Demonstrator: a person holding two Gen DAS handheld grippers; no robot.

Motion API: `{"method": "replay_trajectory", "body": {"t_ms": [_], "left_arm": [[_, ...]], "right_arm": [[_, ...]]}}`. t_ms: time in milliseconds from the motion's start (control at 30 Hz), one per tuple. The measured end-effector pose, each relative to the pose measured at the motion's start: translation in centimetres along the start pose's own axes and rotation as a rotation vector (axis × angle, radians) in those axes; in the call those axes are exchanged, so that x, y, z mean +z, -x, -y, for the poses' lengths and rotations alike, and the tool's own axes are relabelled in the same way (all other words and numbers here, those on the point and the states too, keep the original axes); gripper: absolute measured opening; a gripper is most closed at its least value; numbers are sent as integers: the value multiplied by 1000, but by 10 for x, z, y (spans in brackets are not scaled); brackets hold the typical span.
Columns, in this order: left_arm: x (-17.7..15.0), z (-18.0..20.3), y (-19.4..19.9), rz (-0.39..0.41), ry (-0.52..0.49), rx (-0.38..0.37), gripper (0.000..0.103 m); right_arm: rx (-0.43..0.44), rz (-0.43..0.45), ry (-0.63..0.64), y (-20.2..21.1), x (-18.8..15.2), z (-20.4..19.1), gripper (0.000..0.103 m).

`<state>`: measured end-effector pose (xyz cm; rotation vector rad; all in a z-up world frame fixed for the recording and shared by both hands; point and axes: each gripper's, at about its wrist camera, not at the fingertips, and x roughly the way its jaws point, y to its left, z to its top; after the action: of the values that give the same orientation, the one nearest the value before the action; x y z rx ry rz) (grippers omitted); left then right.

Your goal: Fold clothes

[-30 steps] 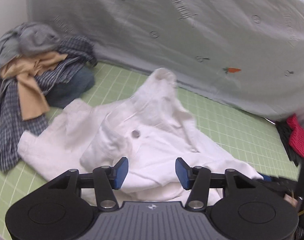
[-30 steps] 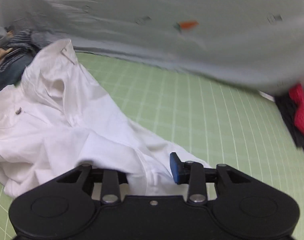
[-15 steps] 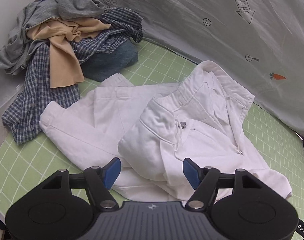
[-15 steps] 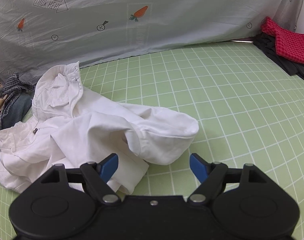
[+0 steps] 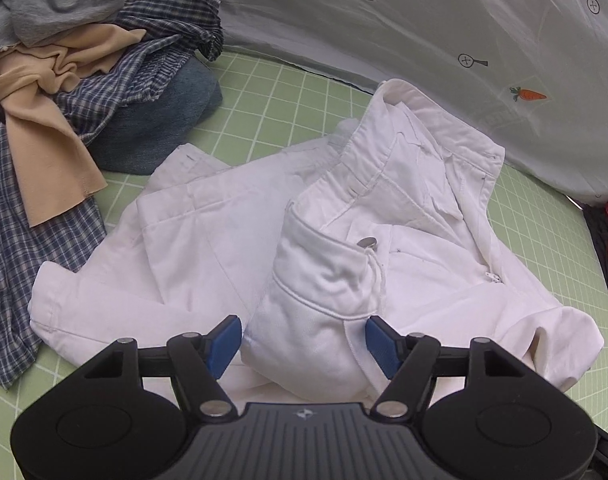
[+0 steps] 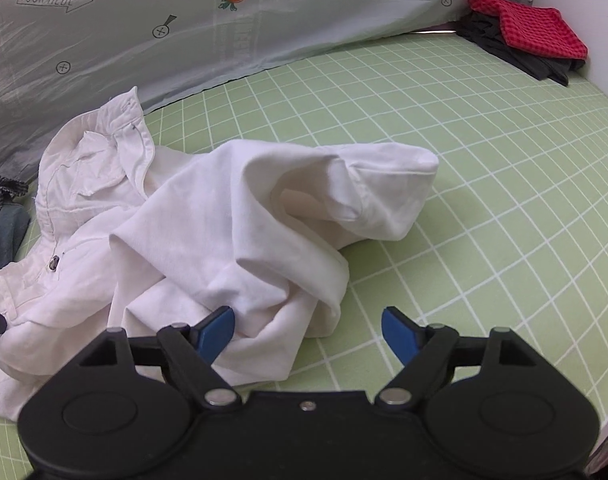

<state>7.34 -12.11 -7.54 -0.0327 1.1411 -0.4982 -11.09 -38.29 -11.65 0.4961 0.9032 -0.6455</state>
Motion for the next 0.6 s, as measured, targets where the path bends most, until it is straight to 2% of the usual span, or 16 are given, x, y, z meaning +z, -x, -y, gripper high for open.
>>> {"method": "replay_trajectory", "body": {"t_ms": [100,300,333,367,400,433,467,600], "left_arm": [[4,-5,-5,-14,-14,-30,69],[15,-12,-14,-26,-7,-71,56],[15,-14,-15,-26,5,-79,49],[16,-16,-16,-24,22,-88,44],[15,-17,-15,-21,38,-95,32],[14,-17,-14,-17,54,-100,27],[13,-17,-14,-13,69,-104,26],[5,-10,0,36,79,-75,16]], "right_arm": [[-30,-27,-36,-11,-2,-8,82],[-50,-57,-96,-25,-4,-9,81],[-33,-58,-106,-26,-4,-8,76],[-10,-58,-116,-27,-4,-6,62],[12,-59,-123,-28,-3,-4,54],[25,-57,-117,-28,-1,-4,35],[32,-53,-105,-28,0,-4,24],[64,-33,-68,-28,8,7,11]]}}
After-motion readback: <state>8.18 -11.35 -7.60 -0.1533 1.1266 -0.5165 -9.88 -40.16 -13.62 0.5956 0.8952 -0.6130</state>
